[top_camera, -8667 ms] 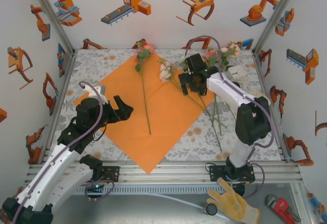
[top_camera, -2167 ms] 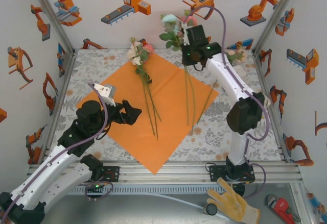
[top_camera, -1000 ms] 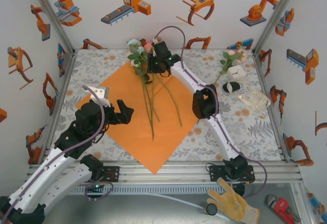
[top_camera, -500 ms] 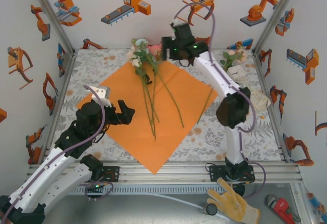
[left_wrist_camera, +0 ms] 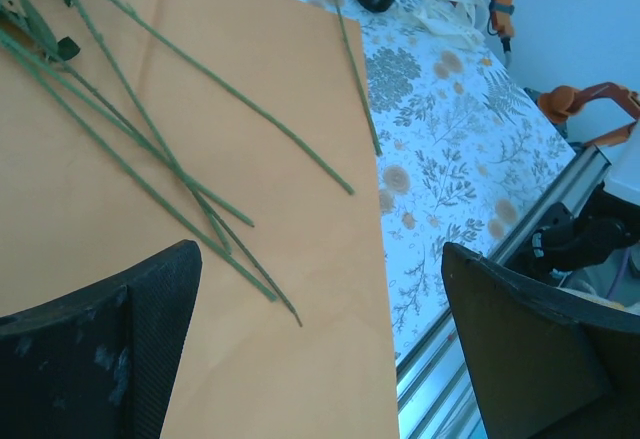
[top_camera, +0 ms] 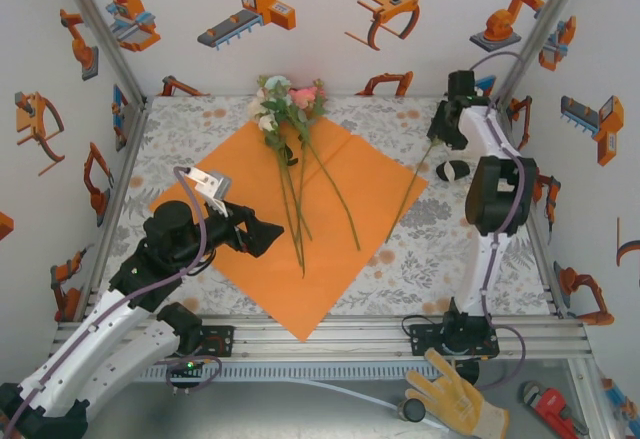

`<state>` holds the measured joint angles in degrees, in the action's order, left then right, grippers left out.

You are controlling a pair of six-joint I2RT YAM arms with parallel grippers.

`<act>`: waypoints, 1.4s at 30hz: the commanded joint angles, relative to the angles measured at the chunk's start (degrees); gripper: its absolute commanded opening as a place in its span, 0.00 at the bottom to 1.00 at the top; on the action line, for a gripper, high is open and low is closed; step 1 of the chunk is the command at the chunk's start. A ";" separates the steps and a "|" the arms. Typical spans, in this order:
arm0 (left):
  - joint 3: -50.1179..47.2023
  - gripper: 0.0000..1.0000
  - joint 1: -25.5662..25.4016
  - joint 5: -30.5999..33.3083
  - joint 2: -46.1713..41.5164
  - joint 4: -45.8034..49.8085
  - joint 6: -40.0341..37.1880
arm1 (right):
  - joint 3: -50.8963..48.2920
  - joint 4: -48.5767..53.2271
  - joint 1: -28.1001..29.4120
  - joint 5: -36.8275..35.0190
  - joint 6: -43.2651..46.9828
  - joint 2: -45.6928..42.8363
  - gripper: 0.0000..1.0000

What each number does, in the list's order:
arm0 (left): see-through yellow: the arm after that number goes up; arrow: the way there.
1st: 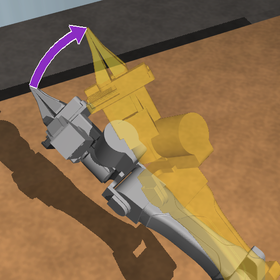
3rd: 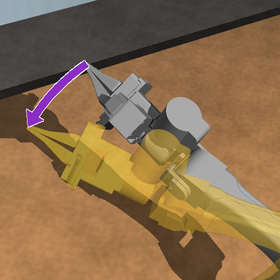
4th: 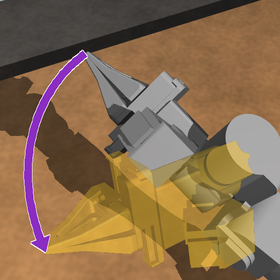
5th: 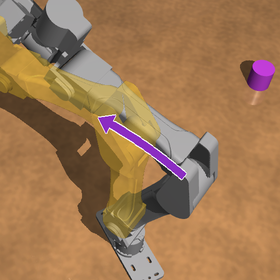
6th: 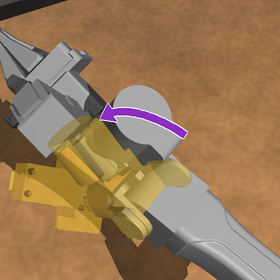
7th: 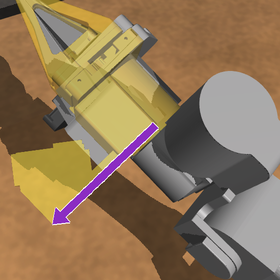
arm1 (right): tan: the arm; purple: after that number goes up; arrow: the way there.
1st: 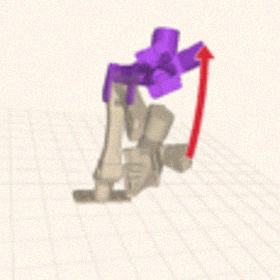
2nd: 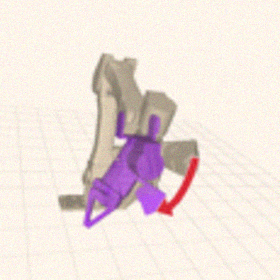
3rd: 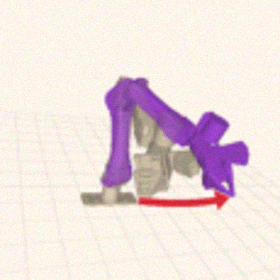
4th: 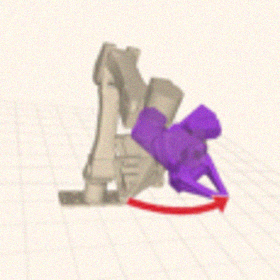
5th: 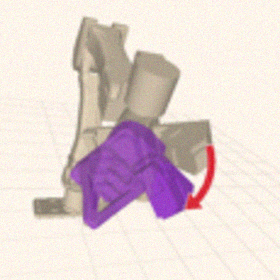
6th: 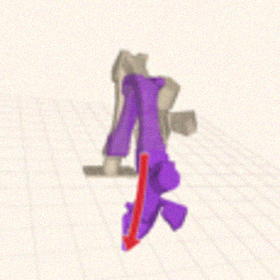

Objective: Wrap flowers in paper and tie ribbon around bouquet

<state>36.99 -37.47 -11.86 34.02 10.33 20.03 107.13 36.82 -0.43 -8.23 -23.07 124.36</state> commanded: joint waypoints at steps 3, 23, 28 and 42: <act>0.51 0.97 -0.24 -0.46 0.01 -1.05 -1.61 | 6.93 3.06 1.53 2.10 -0.25 5.98 0.50; 0.30 0.97 -0.24 4.30 0.09 0.18 -1.30 | 8.71 3.28 4.90 4.88 5.05 0.76 0.00; 0.74 0.97 -0.28 9.06 -0.13 1.30 -0.11 | 3.18 -0.41 10.48 6.76 2.95 -8.71 0.00; 0.58 0.97 -0.31 18.17 -4.00 6.24 2.75 | 27.28 -4.79 31.27 12.12 -7.31 8.53 0.00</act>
<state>37.06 -37.47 4.75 31.05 15.20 21.50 127.90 33.39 28.27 2.63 -27.20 125.43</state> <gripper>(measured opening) 0.972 0.008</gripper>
